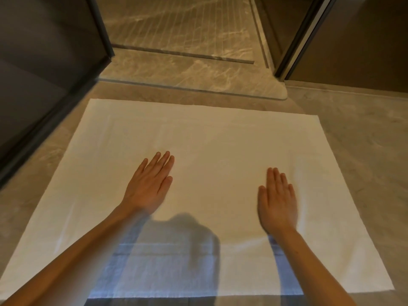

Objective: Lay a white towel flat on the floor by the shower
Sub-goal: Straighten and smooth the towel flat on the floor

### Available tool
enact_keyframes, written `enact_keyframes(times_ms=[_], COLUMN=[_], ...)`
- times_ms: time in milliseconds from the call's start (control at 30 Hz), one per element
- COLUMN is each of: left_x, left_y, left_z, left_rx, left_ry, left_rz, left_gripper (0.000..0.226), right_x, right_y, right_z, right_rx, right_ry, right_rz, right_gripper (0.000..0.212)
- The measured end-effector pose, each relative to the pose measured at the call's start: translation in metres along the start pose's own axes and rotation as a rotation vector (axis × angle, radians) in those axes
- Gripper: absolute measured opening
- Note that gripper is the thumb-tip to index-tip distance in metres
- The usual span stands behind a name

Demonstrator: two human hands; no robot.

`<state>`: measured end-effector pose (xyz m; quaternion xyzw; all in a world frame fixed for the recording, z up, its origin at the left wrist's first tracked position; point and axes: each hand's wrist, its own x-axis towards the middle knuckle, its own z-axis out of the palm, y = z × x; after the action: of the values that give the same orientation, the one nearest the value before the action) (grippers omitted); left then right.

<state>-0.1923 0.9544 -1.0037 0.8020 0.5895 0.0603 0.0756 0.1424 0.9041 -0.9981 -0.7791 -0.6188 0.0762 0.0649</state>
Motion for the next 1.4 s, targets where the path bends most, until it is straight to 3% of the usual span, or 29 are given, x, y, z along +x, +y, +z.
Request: enact_keyframes(times_ms=[300,400,600,833,1167,1400], left_x=[-0.010,-0.039,-0.084,-0.090,-0.090,-0.092], left_y=[-0.005,-0.008,-0.015,-0.023,-0.025,-0.026], left_z=[-0.008,-0.012,-0.010,-0.005,0.000,-0.002], left_rx=[-0.058,-0.036,-0.037,-0.036,-0.017,-0.012], left_ry=[-0.047,-0.034,0.002,-0.029,-0.025,-0.021], left_rz=[-0.006,0.007,-0.021,-0.035,-0.047,-0.039], left_gripper=[0.056,0.061,0.058,0.056,0.056,0.056], right_x=[-0.008,-0.027,-0.072,-0.085,-0.082,-0.072], right_y=[-0.015,-0.053,-0.149,-0.213,-0.171,-0.099], right_z=[-0.017,-0.017,0.005,0.036,0.044,0.024], right_rx=[0.122,0.183,0.251,0.169,0.098,0.046], right_ry=[-0.016,0.022,-0.084,-0.138,-0.107,-0.093], right_rz=[0.033,-0.075,-0.309,-0.497,-0.408,-0.259], right_gripper=[0.055,0.053,0.055,0.055,0.058,0.061])
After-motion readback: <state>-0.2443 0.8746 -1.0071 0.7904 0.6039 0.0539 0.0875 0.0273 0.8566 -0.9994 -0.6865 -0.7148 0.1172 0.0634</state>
